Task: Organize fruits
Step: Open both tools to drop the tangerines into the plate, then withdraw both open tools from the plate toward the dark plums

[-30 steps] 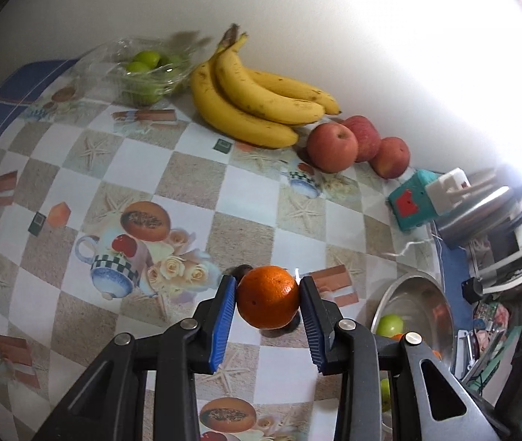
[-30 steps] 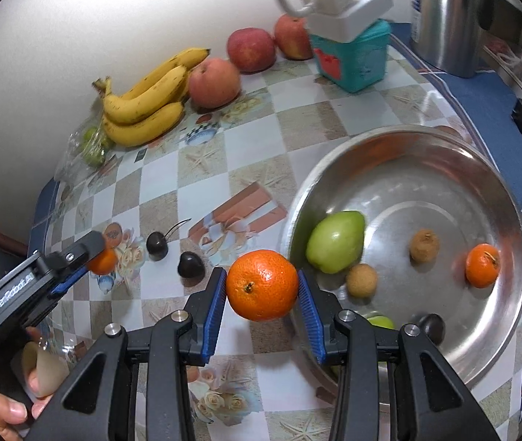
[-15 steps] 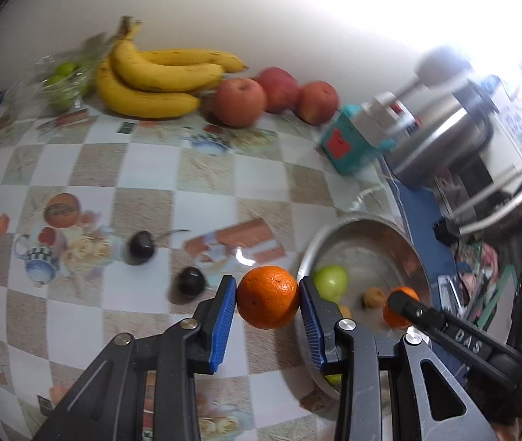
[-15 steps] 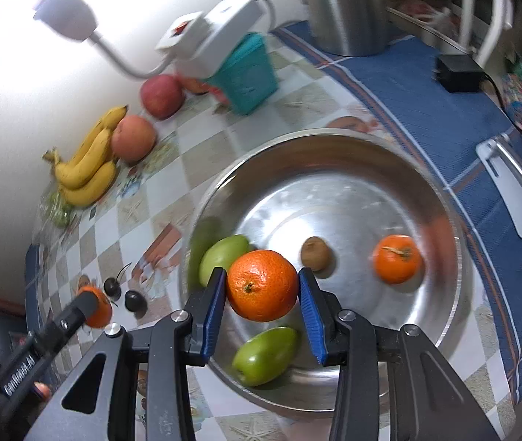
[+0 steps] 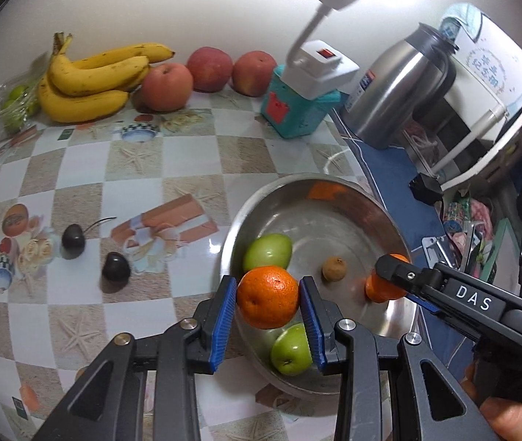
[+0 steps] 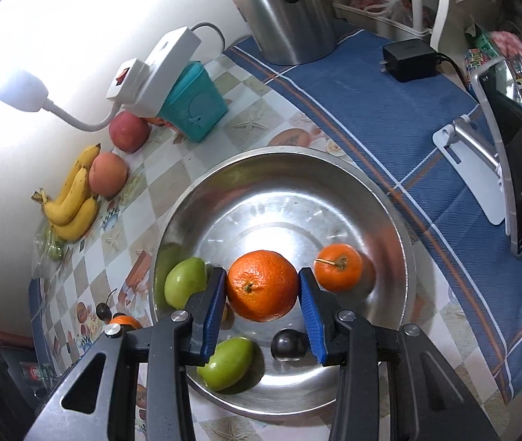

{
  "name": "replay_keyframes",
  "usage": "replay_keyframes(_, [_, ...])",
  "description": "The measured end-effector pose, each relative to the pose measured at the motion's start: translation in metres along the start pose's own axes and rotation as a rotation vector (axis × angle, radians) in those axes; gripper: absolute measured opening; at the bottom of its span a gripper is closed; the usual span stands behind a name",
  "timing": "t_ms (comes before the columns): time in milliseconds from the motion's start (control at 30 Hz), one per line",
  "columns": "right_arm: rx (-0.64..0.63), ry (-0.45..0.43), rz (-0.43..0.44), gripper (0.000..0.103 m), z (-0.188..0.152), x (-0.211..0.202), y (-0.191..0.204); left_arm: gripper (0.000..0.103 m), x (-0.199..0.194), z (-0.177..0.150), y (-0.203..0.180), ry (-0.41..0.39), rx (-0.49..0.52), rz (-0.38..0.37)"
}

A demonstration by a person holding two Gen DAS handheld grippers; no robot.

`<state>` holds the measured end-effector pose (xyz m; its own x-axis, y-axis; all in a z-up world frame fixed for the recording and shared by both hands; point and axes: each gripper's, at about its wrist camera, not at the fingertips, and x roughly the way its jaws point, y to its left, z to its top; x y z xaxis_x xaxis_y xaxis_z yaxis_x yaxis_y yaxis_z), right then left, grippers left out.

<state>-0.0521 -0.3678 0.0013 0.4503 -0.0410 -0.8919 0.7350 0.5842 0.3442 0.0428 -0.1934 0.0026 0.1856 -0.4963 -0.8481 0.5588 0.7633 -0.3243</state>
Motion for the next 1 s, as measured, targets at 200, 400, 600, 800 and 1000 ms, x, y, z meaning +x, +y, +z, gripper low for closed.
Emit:
replay_keyframes(200, [-0.011,0.047,-0.007,0.041,-0.003,0.012,0.002,0.038,0.014,-0.004,-0.006,0.014,0.022,0.014])
replay_keyframes(400, [-0.023,0.092,-0.018,0.041,-0.007,0.026,0.005,0.038,0.024,-0.007,-0.002,0.043,0.016,0.028])
replay_keyframes(600, [-0.036,0.123,-0.035,0.042,-0.011,0.036,0.009,0.038,0.028,-0.009,0.000,0.049,0.013,0.036])
replay_keyframes(800, [-0.041,0.130,-0.049,0.042,-0.010,0.038,0.011,0.040,0.028,-0.009,0.000,0.052,0.012,0.044])
replay_keyframes(1000, [-0.044,0.112,-0.057,0.046,-0.007,0.033,0.014,0.051,0.025,-0.007,0.000,0.044,0.008,0.033])
